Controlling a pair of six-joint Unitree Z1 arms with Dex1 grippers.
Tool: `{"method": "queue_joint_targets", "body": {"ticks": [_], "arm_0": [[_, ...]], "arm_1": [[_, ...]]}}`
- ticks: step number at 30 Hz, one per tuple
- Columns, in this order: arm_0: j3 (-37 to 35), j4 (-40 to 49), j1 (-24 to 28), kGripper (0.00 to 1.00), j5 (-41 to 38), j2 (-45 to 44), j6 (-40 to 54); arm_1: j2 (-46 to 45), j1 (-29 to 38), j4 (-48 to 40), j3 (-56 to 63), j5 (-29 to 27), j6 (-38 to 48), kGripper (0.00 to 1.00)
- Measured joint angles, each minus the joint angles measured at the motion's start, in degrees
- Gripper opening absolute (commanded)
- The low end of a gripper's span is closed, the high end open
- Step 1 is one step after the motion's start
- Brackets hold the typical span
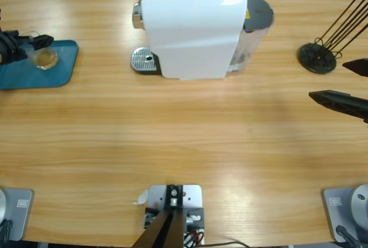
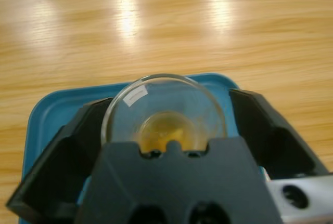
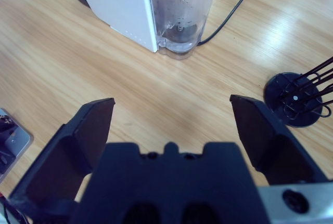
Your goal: Pour coffee
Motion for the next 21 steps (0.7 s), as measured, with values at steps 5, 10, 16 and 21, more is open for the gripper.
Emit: {"method": "queue_joint_targets", "body": {"ticks": [5, 10, 16, 21], "arm_0": [[1.18, -1.2, -0.58, 1.0, -0.27, -1.22, 0.0], [3.39, -1.19, -0.66, 1.0, 1.7, -7.64, 0.65], [4.75, 5.63, -0.79, 1.0, 4.95, -21.84, 1.27], [-1.2, 31.53, -5.61, 1.0, 4.64, -37.3, 2.29]], "arm_1": [[0.0, 0.0, 0.0, 0.0, 0.0, 0.0, 1.0], [0.0, 0.0, 0.0, 0.0, 0.0, 0.0, 1.0], [-0.05, 0.0, 0.0, 0.0, 0.0, 0.0, 1.0], [-0.59, 0.0, 0.45, -0.11, 0.0, -0.04, 1.0]]}}
